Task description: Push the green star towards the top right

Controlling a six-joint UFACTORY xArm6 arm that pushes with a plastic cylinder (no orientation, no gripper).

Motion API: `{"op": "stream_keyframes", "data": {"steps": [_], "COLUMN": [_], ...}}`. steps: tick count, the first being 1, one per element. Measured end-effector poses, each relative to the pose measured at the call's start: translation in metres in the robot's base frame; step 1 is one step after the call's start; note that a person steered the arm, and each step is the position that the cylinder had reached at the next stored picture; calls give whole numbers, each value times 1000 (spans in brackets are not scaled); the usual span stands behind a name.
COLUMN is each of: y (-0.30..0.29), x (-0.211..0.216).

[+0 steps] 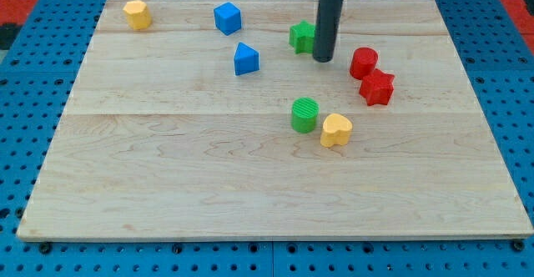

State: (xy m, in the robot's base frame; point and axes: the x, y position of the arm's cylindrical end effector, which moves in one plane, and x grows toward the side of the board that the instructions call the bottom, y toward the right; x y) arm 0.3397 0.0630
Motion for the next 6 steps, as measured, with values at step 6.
{"op": "stream_keyframes", "data": {"steps": [6], "y": [72], "x": [-121]}}
